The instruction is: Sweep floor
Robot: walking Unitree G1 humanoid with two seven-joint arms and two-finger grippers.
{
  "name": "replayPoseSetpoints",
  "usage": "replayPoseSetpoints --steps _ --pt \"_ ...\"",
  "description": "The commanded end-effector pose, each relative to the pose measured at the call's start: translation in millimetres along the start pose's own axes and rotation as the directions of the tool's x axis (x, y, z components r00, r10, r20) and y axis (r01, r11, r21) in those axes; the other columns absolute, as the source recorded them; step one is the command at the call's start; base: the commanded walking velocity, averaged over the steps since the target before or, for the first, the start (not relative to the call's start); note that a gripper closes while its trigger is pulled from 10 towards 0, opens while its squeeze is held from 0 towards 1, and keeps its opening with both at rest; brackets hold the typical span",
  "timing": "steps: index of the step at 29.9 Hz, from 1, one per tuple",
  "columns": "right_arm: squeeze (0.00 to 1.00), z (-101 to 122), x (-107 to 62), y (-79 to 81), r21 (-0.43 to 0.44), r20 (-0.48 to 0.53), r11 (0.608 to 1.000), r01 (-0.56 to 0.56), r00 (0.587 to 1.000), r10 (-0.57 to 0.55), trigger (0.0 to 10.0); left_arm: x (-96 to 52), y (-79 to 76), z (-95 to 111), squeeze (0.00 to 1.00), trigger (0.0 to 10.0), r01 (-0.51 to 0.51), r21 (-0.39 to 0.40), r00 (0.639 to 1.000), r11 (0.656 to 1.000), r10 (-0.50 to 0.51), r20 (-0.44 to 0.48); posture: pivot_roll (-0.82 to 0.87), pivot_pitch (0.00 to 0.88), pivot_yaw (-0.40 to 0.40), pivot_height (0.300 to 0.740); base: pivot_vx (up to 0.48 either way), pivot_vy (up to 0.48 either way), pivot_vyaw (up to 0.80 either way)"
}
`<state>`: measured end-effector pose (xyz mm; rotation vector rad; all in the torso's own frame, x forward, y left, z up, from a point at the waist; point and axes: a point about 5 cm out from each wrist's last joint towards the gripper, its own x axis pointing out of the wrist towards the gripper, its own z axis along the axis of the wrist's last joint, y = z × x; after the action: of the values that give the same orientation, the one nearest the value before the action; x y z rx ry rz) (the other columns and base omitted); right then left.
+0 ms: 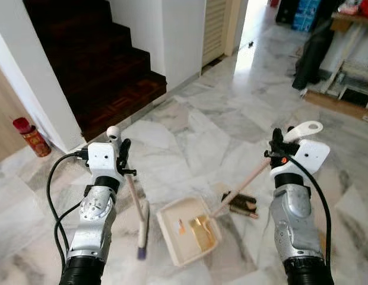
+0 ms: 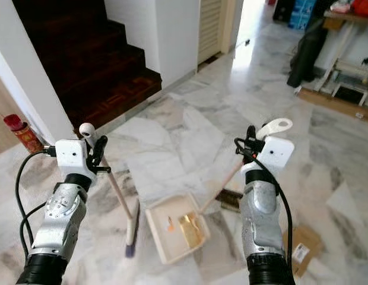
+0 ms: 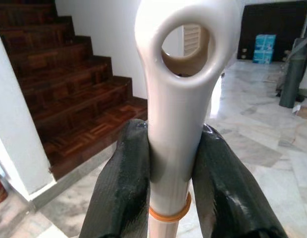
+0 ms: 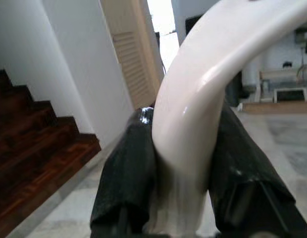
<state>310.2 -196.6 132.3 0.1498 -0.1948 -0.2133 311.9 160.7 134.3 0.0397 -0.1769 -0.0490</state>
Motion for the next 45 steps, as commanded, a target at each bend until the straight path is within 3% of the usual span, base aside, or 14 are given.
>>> replayPoseSetpoints --steps 1,9,31,37,45 --pt "0.00 14.1 5.0 9.2 0.005 0.060 1.000 -0.028 0.998 0.028 10.0 2.5 4.6 11.0 0.00 10.0 -0.005 0.001 0.999 1.000 0.005 0.045 0.01 0.000 0.011 0.740 0.000 0.266 0.00" --pt "0.00 14.5 4.4 10.3 -0.005 0.066 0.999 -0.035 0.997 0.035 10.0 2.2 4.5 10.8 0.00 10.0 -0.002 0.000 0.999 1.000 0.002 0.043 0.01 0.000 0.013 0.740 0.000 0.266 0.37" --pt "0.00 13.3 3.6 11.2 -0.003 0.059 0.999 -0.039 0.997 0.039 10.0 1.8 3.1 10.3 0.00 10.0 0.009 -0.005 0.999 1.000 -0.009 0.039 0.01 0.000 0.016 0.740 0.000 0.267 0.00" --pt "0.00 12.8 2.3 10.6 0.002 0.059 0.999 -0.036 0.998 0.036 10.0 0.7 0.9 8.8 0.00 10.0 0.019 -0.004 0.999 1.000 -0.019 0.034 0.00 0.000 0.021 0.740 0.000 0.267 0.76" --pt "0.00 12.4 1.0 10.6 0.007 0.058 0.999 -0.036 0.998 0.035 10.0 -0.4 1.2 8.3 0.00 10.0 0.022 -0.006 0.999 1.000 -0.022 0.032 0.00 0.000 0.023 0.740 0.000 0.267 0.00"
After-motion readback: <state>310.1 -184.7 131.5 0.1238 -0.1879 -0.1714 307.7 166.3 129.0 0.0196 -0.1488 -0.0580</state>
